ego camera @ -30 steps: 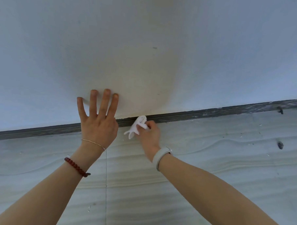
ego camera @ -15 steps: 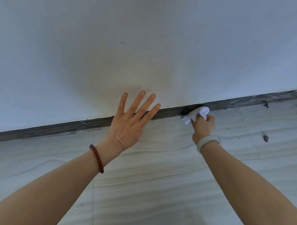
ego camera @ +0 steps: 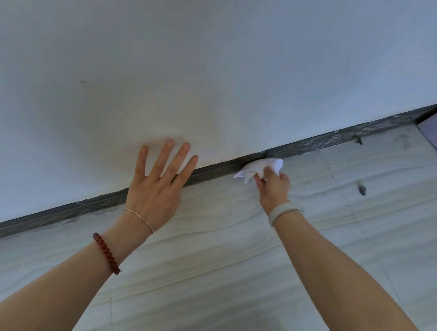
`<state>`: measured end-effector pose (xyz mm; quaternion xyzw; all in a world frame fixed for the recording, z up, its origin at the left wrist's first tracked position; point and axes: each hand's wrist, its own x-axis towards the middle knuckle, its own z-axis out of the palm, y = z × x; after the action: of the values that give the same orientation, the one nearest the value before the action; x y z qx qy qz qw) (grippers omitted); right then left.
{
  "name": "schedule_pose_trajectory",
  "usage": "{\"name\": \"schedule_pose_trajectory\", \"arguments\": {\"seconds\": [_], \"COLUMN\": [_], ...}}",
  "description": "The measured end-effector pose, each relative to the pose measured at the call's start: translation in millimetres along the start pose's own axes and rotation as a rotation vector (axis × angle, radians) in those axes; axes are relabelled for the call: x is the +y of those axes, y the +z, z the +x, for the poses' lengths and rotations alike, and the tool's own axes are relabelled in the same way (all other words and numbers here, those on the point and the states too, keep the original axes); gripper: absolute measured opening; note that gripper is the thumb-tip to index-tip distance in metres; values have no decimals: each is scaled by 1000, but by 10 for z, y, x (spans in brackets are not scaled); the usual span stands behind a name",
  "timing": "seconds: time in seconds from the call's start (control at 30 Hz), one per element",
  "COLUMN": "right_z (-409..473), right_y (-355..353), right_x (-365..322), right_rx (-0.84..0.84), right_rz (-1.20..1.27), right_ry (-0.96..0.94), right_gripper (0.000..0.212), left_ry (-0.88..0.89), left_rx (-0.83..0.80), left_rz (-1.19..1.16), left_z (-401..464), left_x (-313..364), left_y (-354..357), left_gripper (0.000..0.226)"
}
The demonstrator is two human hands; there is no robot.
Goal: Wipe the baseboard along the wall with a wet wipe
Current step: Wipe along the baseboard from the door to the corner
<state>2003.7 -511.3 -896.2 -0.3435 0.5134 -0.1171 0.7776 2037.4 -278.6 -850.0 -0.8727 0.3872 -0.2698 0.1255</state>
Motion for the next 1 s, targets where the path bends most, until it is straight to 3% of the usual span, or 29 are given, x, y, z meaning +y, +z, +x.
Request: {"name": "schedule_pose_trajectory", "arguments": {"seconds": [0.03, 0.17, 0.23, 0.33, 0.4, 0.5, 0.63, 0.73, 0.83, 0.93, 1.0], "right_z": [110, 253, 79, -245, -270, -9, 490, 676, 450, 110, 114], "right_y": [-75, -113, -8, 137, 154, 1, -378, -432, -233, -110, -144], "right_x": [-171, -388, -158, 183, 185, -169, -770, -832, -390, 54, 45], "right_rx": [50, 110, -9, -331, -420, -227, 245, 392, 92, -310, -367], "right_rz": [21, -102, -245, -491, -592, -516, -97, -169, -414, -524, -503], "right_ry": [-71, -196, -164, -121, -151, -195, -300, -418, -423, -250, -190], "right_gripper": [10, 21, 26, 29, 30, 28, 31, 29, 13, 11, 8], "left_ry": [17, 84, 120, 146, 187, 235, 246, 227, 210, 253, 259], "left_rx": [10, 54, 101, 162, 176, 194, 214, 218, 183, 178, 214], "left_rz": [-9, -24, -12, 71, 156, 174, 201, 185, 116, 92, 74], "left_z": [56, 378, 566, 727, 724, 693, 713, 722, 779, 938, 1120], "left_x": [71, 305, 374, 364, 272, 136, 120, 213, 433, 615, 667], "left_y": [8, 63, 101, 168, 223, 258, 290, 270, 213, 187, 184], "left_gripper": [68, 67, 62, 48, 46, 49, 49, 49, 55, 46, 43]}}
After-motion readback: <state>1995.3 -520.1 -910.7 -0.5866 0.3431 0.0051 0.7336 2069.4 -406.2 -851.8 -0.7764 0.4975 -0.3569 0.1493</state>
